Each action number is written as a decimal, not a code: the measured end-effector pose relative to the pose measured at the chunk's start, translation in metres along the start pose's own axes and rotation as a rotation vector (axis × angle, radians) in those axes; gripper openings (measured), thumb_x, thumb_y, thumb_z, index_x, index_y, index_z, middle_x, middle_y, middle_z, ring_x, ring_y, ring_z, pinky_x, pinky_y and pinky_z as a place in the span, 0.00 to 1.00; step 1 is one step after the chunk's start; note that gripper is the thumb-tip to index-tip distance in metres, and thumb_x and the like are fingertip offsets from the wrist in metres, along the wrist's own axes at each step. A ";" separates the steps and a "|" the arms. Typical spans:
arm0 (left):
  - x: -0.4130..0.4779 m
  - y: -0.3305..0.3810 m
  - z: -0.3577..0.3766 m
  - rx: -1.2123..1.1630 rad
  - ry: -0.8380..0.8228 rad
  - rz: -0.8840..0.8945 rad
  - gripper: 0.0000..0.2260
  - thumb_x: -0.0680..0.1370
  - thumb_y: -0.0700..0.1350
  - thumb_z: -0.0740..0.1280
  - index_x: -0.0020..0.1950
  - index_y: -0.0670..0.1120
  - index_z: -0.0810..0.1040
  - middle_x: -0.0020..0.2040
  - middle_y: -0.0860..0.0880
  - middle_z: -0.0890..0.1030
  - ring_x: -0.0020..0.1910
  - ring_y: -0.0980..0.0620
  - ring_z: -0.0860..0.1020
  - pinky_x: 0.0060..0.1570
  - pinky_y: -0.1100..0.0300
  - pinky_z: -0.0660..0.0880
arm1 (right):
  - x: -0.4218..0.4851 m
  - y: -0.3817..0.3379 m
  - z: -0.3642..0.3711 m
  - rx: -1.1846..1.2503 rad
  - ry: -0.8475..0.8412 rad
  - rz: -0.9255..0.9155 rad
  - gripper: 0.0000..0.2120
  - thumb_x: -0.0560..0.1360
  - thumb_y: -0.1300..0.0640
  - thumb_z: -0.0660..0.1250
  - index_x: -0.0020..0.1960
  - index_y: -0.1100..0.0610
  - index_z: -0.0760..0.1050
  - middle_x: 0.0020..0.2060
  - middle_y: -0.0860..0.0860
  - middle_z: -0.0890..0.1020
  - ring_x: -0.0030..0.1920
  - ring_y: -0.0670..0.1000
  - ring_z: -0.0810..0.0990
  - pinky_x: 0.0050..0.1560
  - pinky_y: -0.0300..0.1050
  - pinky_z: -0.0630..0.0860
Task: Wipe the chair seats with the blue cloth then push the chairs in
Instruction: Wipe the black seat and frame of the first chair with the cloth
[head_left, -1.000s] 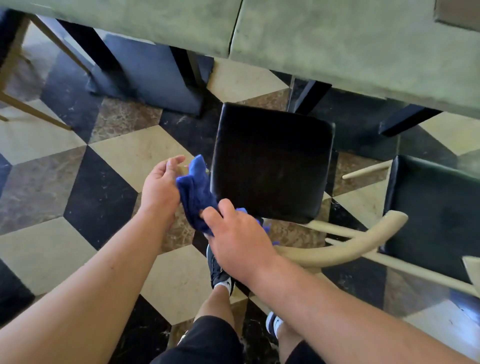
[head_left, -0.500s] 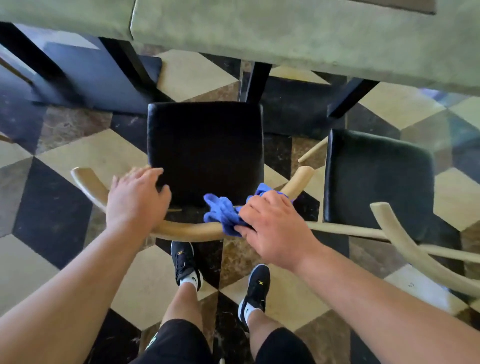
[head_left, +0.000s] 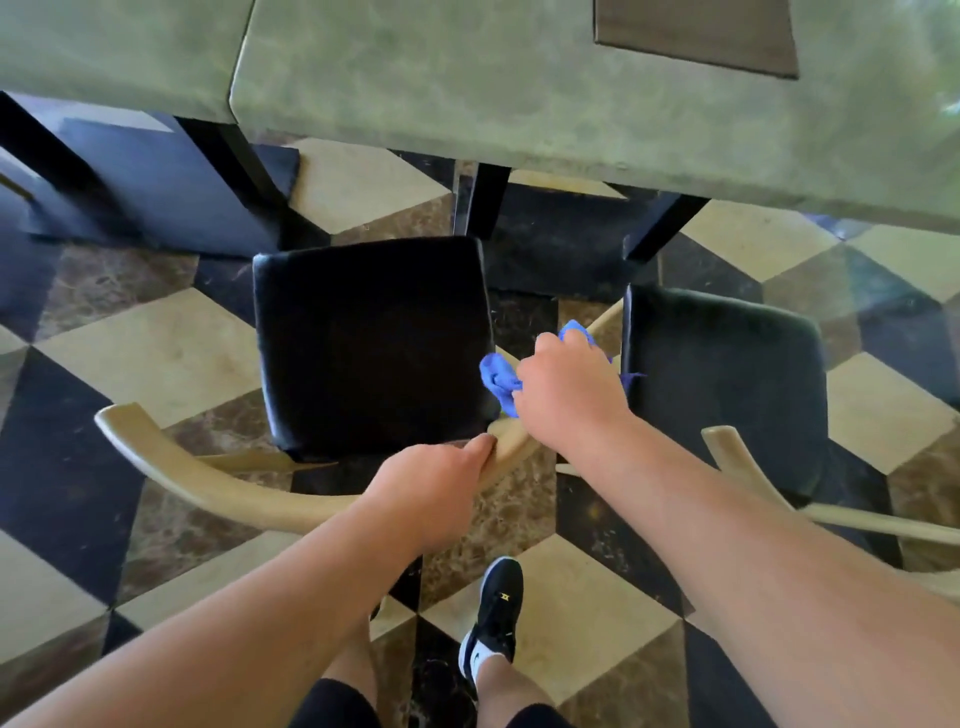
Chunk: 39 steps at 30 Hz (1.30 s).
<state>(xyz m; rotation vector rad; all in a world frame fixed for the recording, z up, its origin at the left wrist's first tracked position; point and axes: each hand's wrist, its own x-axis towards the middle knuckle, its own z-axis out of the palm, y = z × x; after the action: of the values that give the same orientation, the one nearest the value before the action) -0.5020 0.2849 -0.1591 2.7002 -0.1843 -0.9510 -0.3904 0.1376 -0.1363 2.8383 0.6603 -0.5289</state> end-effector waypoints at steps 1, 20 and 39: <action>0.000 -0.002 0.000 -0.006 -0.001 0.016 0.33 0.79 0.44 0.61 0.83 0.54 0.54 0.46 0.53 0.79 0.41 0.45 0.79 0.36 0.52 0.76 | 0.004 -0.004 -0.004 -0.037 -0.038 0.009 0.06 0.76 0.56 0.64 0.41 0.54 0.74 0.42 0.49 0.67 0.46 0.54 0.65 0.42 0.49 0.62; 0.018 -0.098 -0.019 -0.277 -0.289 -0.027 0.33 0.65 0.77 0.63 0.68 0.70 0.67 0.46 0.61 0.77 0.43 0.60 0.74 0.40 0.57 0.72 | 0.108 -0.090 0.016 -0.286 -0.936 -0.149 0.07 0.79 0.56 0.67 0.53 0.56 0.82 0.45 0.52 0.80 0.45 0.57 0.79 0.48 0.48 0.76; 0.152 -0.175 -0.004 -0.210 -0.331 -0.232 0.21 0.83 0.63 0.61 0.71 0.53 0.73 0.48 0.52 0.75 0.48 0.48 0.76 0.42 0.52 0.72 | 0.224 -0.125 0.143 -0.210 -1.108 -0.070 0.06 0.80 0.63 0.68 0.54 0.63 0.81 0.44 0.57 0.82 0.43 0.56 0.78 0.48 0.45 0.73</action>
<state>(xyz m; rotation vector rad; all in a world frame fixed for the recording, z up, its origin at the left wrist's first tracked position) -0.3760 0.4209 -0.2982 2.3936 0.1611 -1.3990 -0.3028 0.3004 -0.3640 1.8658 0.5078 -1.6940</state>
